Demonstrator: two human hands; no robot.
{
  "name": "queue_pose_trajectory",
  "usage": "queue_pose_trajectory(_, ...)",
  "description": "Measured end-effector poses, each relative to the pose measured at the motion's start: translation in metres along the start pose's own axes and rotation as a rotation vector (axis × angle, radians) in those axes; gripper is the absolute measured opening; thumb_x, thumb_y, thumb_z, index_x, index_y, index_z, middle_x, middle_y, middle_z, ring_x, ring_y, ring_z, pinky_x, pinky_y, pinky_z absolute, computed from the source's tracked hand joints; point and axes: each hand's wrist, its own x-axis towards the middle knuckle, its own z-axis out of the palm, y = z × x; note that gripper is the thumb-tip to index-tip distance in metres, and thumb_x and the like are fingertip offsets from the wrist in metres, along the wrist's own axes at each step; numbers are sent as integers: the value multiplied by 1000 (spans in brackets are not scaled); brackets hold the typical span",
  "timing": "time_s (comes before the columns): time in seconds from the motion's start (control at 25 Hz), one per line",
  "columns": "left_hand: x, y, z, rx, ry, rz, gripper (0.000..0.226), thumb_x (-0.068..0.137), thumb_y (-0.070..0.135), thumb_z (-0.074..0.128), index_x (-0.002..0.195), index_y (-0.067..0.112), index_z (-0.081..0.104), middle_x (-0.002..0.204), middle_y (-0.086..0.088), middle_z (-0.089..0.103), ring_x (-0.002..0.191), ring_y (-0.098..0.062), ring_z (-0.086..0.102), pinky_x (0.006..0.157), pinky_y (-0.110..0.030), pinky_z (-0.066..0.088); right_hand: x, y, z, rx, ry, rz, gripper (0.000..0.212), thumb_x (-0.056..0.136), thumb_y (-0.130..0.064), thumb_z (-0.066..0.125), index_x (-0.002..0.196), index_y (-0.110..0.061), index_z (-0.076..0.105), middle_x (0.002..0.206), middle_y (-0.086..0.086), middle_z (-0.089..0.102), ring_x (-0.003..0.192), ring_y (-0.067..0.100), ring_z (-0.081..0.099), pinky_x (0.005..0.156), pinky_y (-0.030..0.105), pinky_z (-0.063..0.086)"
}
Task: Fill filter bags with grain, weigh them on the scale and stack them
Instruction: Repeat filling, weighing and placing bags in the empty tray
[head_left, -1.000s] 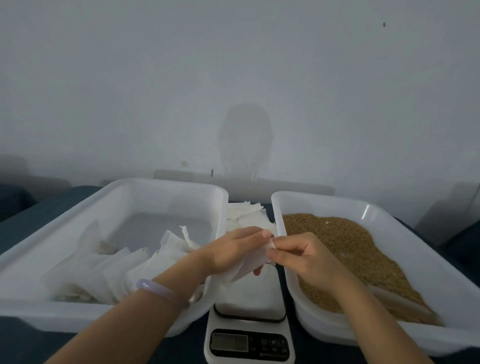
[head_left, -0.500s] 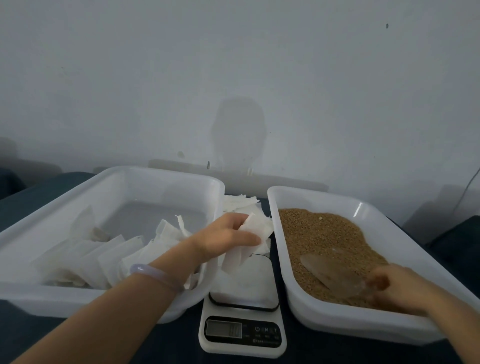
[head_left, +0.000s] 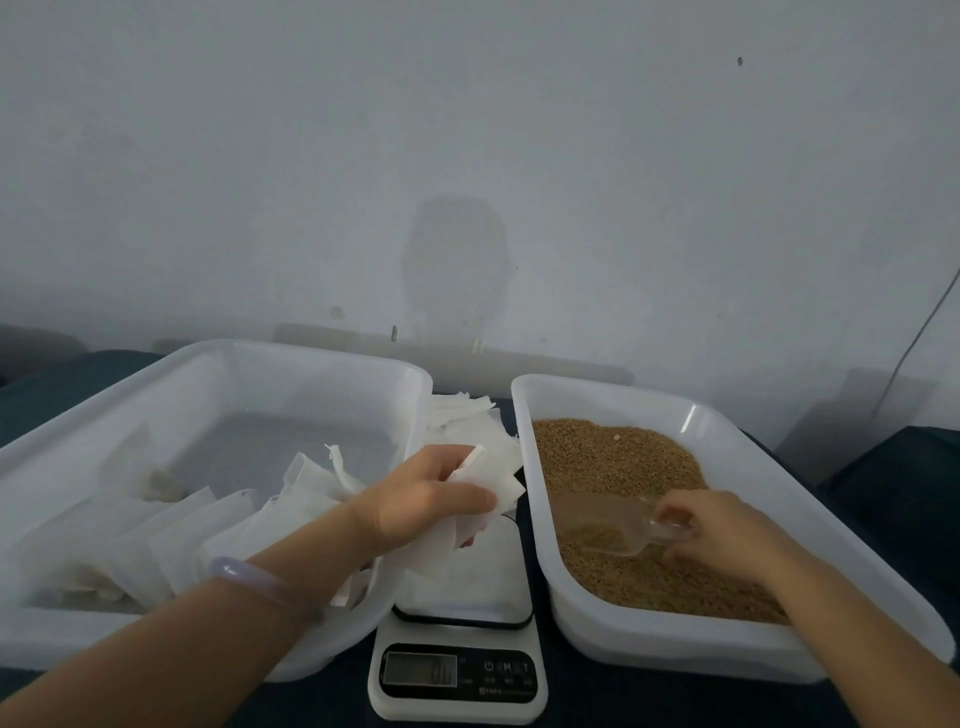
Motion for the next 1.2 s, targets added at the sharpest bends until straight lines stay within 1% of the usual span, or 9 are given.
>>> queue_pose_trajectory(0.2, 3, 0, -1, 6, 21, 12, 19, 67, 16, 59, 81, 5, 53, 55, -1, 59, 48, -16, 55, 45, -20, 43, -11, 13, -4, 82, -98, -65, 33, 75, -32, 77, 99, -45, 59, 98, -27, 54, 97, -5, 52, 90, 21, 44)
queue_pose_trajectory(0.36, 4, 0, -1, 18, 54, 15, 24, 67, 18, 62, 86, 5, 55, 66, -9, 61, 58, -21, 60, 55, -26, 48, -24, 25, -7, 111, -130, -106, 29, 78, -36, 73, 94, -52, 57, 100, -27, 61, 95, -8, 57, 89, 23, 49)
queue_pose_trajectory(0.56, 10, 2, 3, 66, 59, -20, 26, 77, 8, 74, 94, 10, 54, 73, -2, 69, 68, -18, 67, 68, -32, 55, -39, 38, -9, 122, -39, -93, 27, 85, -34, 65, 101, -51, 52, 106, -22, 59, 99, -4, 57, 93, 23, 48)
queue_pose_trajectory(0.68, 16, 3, 4, 223, 53, -22, 41, 70, 21, 80, 97, 17, 50, 76, 2, 69, 70, -12, 65, 67, -28, 52, -47, 43, -20, 121, 23, -75, 24, 87, -35, 61, 109, -45, 55, 105, -21, 58, 98, -2, 56, 91, 21, 46)
queue_pose_trajectory(0.8, 26, 3, 8, 466, 121, 3, 54, 60, 34, 85, 100, 22, 51, 91, 1, 67, 82, -12, 63, 73, -29, 53, -51, 43, -29, 101, 59, -59, 28, 89, -34, 58, 117, -40, 54, 106, -24, 56, 101, -2, 54, 95, 22, 43)
queue_pose_trajectory(0.92, 35, 8, 14, 550, 134, 24, 48, 62, 33, 86, 94, 25, 51, 90, 7, 68, 80, -4, 62, 67, -20, 51, -55, 40, -36, 89, 104, -48, 30, 91, -31, 56, 120, -38, 53, 107, -24, 55, 104, 0, 54, 101, 27, 41)
queue_pose_trajectory(1.04, 44, 13, 25, 594, 75, 17, 44, 64, 40, 83, 89, 29, 49, 91, 7, 63, 82, -7, 60, 66, -24, 50, -57, 39, -48, 166, 163, -42, 31, 92, -29, 54, 123, -34, 54, 112, -20, 56, 107, 4, 53, 104, 30, 39)
queue_pose_trajectory(1.16, 58, 21, 46, 645, 46, 57, 50, 67, 49, 78, 90, 32, 38, 84, 18, 45, 72, 1, 46, 57, -15, 36, -60, 43, -67, 248, 229, -50, 31, 93, -30, 53, 123, -35, 54, 116, -19, 56, 109, 3, 52, 102, 30, 38)
queue_pose_trajectory(1.2, 65, 23, 53, 623, 47, 69, 52, 68, 50, 78, 93, 31, 36, 84, 18, 43, 72, 1, 44, 55, -14, 34, -61, 44, -75, 273, 252, -58, 30, 92, -30, 54, 122, -36, 55, 116, -21, 56, 109, 2, 52, 101, 30, 39)
